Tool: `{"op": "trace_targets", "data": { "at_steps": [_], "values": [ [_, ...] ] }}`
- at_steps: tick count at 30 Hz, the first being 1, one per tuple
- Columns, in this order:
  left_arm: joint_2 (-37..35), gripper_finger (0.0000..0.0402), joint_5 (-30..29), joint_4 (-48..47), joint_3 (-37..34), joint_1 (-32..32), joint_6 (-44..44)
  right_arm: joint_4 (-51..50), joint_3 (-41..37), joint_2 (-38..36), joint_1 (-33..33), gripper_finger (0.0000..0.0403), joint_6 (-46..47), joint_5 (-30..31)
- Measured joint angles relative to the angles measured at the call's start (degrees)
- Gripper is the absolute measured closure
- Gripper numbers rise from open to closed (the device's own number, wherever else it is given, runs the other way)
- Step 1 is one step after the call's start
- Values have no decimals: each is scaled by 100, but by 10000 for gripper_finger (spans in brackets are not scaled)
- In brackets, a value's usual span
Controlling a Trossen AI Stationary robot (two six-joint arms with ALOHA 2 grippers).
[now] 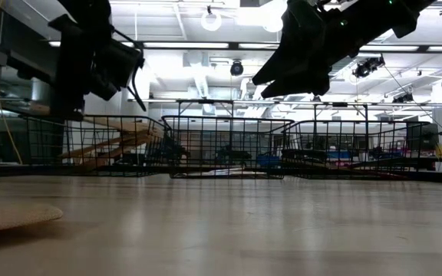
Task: Pick & Place Kitchen Items
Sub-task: Put the brown serving spoon into the left mesh basket
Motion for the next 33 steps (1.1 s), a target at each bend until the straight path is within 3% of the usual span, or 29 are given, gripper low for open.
{"op": "trace_targets", "data": {
  "at_steps": [7,19,27,33],
  "values": [
    [0,330,43,501,-233,-2,303,3,0,0,0,164,112,13],
    [2,330,-42,581,-242,0,386,1,0,0,0,164,110,11],
    [-13,224,-173,555,-229,-5,406,-1,0,0,0,164,92,11],
    [-5,210,-96,549,-225,-7,394,-3,0,0,0,164,92,-13]
  ]
}}
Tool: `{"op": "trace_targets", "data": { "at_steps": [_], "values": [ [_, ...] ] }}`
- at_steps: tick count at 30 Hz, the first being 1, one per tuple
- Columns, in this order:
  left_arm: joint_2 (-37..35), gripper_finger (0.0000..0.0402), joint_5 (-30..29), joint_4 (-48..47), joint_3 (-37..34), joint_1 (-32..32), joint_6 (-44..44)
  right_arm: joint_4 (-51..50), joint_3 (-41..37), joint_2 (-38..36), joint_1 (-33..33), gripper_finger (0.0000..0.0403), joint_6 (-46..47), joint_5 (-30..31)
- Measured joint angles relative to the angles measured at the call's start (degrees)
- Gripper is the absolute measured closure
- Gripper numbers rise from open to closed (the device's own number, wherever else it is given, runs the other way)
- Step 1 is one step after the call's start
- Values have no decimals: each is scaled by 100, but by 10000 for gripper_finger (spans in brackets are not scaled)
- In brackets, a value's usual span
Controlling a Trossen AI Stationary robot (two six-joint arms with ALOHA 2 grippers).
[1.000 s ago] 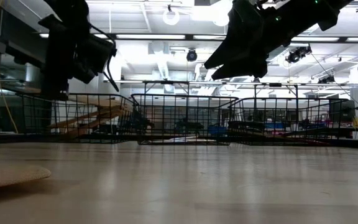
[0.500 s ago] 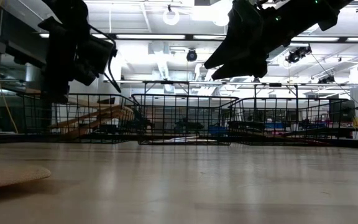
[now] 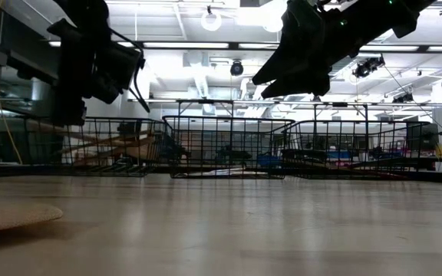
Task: Pick & Place Kitchen Items
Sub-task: Put the brown serving spoon into the left mesh basket
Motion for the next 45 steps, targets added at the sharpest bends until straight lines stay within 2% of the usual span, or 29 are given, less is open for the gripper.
{"op": "trace_targets", "data": {
  "at_steps": [15,26,38,45],
  "values": [
    [14,207,-161,-208,600,0,198,0,0,0,0,164,-4,-2],
    [12,207,-103,-844,1215,0,4,-2,0,0,0,164,-4,-4],
    [-308,207,1126,-899,1597,-173,550,-73,0,0,0,164,-13,-2],
    [-916,207,2182,-415,1613,-676,1474,-92,0,0,0,164,-84,-2]
  ]
}}
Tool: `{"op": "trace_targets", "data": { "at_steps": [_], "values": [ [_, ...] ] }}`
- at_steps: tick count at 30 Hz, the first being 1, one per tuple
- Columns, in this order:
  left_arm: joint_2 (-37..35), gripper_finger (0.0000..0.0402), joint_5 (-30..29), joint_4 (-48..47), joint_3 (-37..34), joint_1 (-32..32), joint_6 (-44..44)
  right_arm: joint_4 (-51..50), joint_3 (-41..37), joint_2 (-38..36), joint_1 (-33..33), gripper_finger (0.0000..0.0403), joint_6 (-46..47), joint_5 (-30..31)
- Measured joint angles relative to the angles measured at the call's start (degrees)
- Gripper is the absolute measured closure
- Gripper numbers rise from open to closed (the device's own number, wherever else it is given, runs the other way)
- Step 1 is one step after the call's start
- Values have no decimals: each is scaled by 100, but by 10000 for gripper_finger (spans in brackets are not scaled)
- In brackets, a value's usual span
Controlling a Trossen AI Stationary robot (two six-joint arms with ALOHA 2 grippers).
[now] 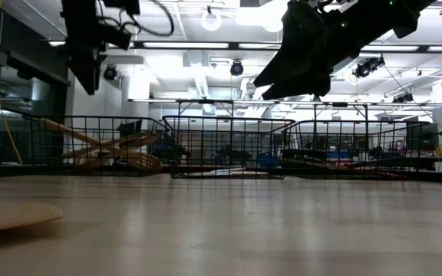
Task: Pick & Place Kitchen Items
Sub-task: Put the brown serving spoon into the left mesh basket
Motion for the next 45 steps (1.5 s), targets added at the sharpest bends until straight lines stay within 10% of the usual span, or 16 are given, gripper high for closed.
{"op": "trace_targets", "data": {
  "at_steps": [19,45],
  "values": [
    [-326,207,4283,1193,-126,-1534,1085,9,0,0,0,164,-5,-15],
    [-51,207,3229,3340,-2056,-4416,139,7,0,0,0,164,82,-19]
  ]
}}
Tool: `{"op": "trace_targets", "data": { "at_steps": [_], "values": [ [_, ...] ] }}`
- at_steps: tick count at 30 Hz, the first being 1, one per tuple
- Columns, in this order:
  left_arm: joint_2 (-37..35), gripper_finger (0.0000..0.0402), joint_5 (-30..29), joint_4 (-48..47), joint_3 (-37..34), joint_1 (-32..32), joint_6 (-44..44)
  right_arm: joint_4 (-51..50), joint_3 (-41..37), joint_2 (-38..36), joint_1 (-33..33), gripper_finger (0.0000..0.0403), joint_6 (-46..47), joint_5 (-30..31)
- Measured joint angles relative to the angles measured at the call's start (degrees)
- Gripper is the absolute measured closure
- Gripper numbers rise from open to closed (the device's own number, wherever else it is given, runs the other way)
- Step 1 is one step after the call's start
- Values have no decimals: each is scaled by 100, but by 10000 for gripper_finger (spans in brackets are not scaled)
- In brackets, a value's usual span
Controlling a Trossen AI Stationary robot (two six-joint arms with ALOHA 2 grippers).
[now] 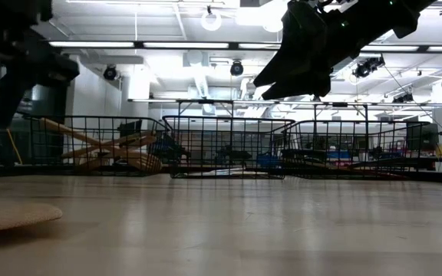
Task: Pick & Place Kitchen Items
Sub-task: Put the brown serving spoon into the left mesh basket
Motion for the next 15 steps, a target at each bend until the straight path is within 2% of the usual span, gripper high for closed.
{"op": "trace_targets", "data": {
  "at_steps": [6,12,15],
  "values": [
    [689,207,-139,37,2,-253,-278,-1,0,0,1,164,0,0],
    [1540,207,10,77,6,-319,-361,-14,0,0,0,164,0,0],
    [1784,207,269,94,42,-315,-355,-39,0,0,0,164,0,-7]
  ]
}}
